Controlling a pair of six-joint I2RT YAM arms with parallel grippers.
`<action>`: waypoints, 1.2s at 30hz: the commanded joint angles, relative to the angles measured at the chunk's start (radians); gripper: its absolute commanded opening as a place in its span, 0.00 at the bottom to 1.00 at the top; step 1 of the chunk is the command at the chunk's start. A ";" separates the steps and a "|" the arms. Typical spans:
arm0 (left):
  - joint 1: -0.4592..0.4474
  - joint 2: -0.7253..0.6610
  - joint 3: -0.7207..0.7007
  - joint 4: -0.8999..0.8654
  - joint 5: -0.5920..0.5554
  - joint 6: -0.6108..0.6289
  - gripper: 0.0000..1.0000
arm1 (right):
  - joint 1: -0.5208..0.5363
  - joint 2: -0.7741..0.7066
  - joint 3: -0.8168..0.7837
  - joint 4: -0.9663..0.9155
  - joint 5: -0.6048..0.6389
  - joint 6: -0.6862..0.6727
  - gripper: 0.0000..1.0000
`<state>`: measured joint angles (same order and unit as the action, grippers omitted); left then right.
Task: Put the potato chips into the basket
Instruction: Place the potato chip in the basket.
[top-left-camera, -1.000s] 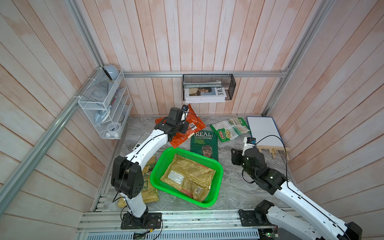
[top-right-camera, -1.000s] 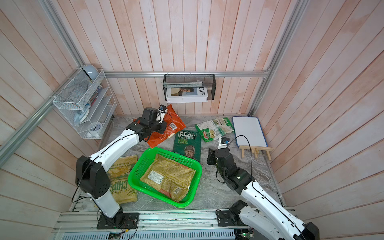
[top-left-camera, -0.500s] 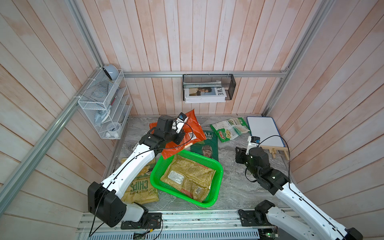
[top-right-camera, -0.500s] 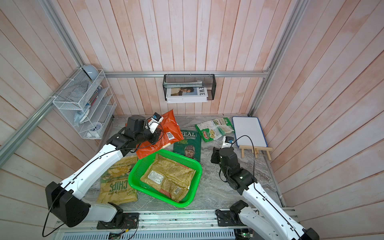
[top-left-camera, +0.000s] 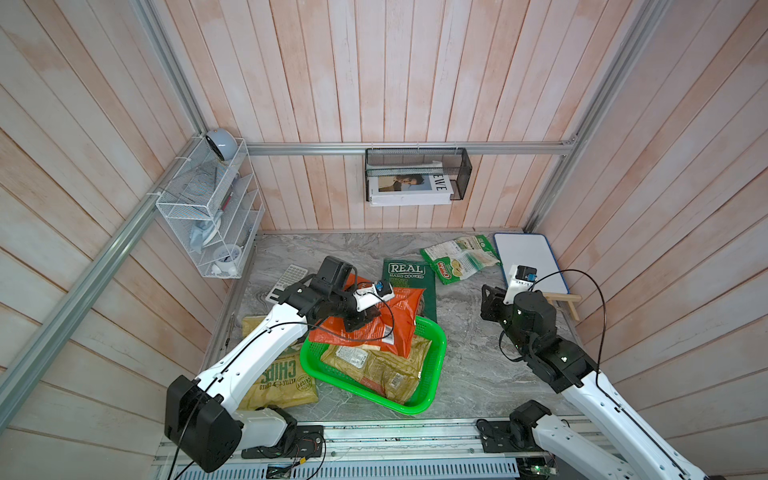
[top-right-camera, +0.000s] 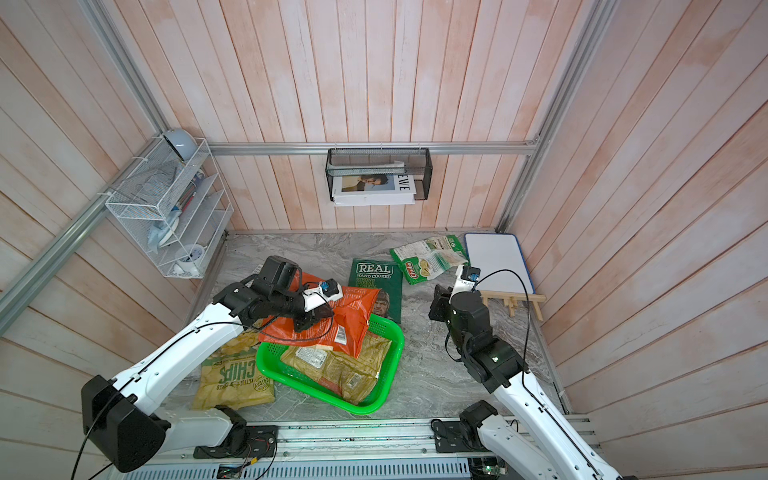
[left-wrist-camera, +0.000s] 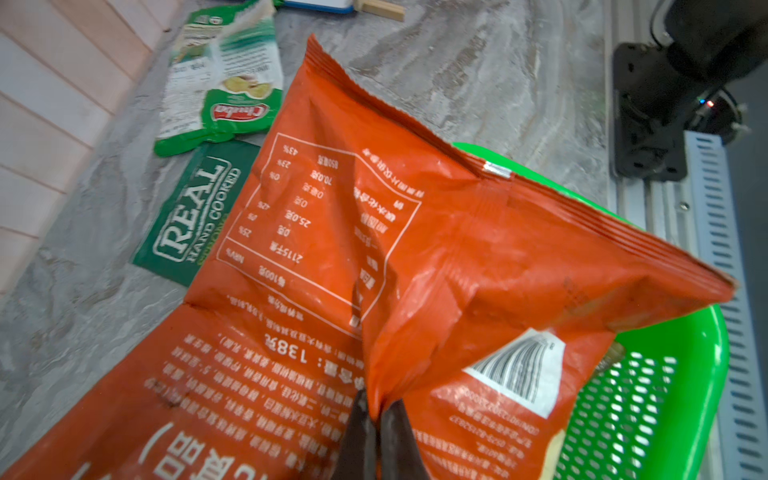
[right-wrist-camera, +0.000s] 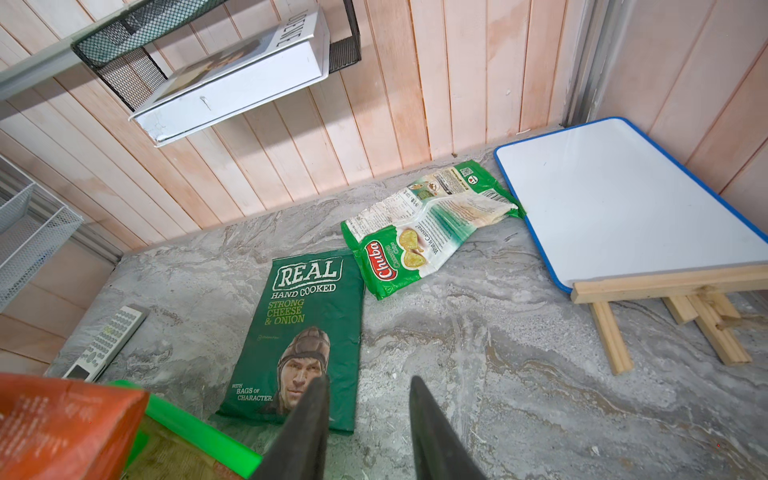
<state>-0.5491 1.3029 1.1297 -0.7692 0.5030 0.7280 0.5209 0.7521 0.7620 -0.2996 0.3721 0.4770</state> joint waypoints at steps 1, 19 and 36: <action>-0.019 -0.031 -0.064 0.078 0.060 0.097 0.00 | -0.005 0.014 0.030 -0.015 0.028 -0.020 0.35; -0.162 0.047 -0.197 0.247 0.027 0.089 0.00 | -0.005 0.109 0.055 0.006 -0.010 0.052 0.35; -0.178 0.066 -0.206 0.290 -0.080 0.007 0.93 | -0.006 0.164 0.043 0.011 -0.074 0.063 0.35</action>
<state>-0.7231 1.3632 0.9310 -0.4572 0.4389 0.7223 0.5201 0.9054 0.7937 -0.2878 0.3290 0.5308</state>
